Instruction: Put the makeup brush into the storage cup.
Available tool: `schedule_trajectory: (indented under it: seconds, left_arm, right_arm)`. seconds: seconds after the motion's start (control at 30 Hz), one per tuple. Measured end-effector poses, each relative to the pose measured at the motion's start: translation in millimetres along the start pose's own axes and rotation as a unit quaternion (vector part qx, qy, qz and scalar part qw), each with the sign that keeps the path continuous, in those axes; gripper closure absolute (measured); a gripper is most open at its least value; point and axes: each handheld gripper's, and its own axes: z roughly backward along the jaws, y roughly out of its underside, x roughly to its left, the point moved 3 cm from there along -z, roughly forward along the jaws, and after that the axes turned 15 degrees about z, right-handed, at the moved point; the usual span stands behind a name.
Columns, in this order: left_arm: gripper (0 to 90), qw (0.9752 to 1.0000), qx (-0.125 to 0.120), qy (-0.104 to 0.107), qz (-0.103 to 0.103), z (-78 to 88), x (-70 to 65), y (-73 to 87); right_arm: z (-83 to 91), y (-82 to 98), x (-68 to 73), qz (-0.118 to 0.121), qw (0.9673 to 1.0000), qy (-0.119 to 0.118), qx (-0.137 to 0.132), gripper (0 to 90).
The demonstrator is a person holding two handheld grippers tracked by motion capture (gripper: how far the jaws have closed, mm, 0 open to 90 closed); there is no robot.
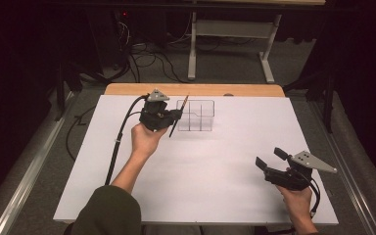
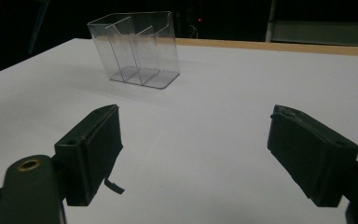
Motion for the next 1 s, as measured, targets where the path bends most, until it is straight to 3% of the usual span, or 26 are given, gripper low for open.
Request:
schedule_trajectory:
  seconds: [0.23,0.8,1.0]
  left_arm:
    - [82.6,0.9999,-0.003,0.0,0.01,-8.8,1.9,-5.9]
    - [82.6,0.9998,-0.015,-0.013,-0.003,-18.7,-4.9,-21.8]
    - [82.6,0.9995,-0.027,-0.016,0.0,-25.9,-7.1,-26.3]
  right_arm:
    - [0.5,0.4,-1.2,-0.001,1.0,0.002,0.0,19.1]
    - [2.3,2.0,0.1,0.0,1.0,0.001,0.004,19.1]
    - [4.3,1.3,-0.1,-0.002,1.0,0.004,0.0,19.1]
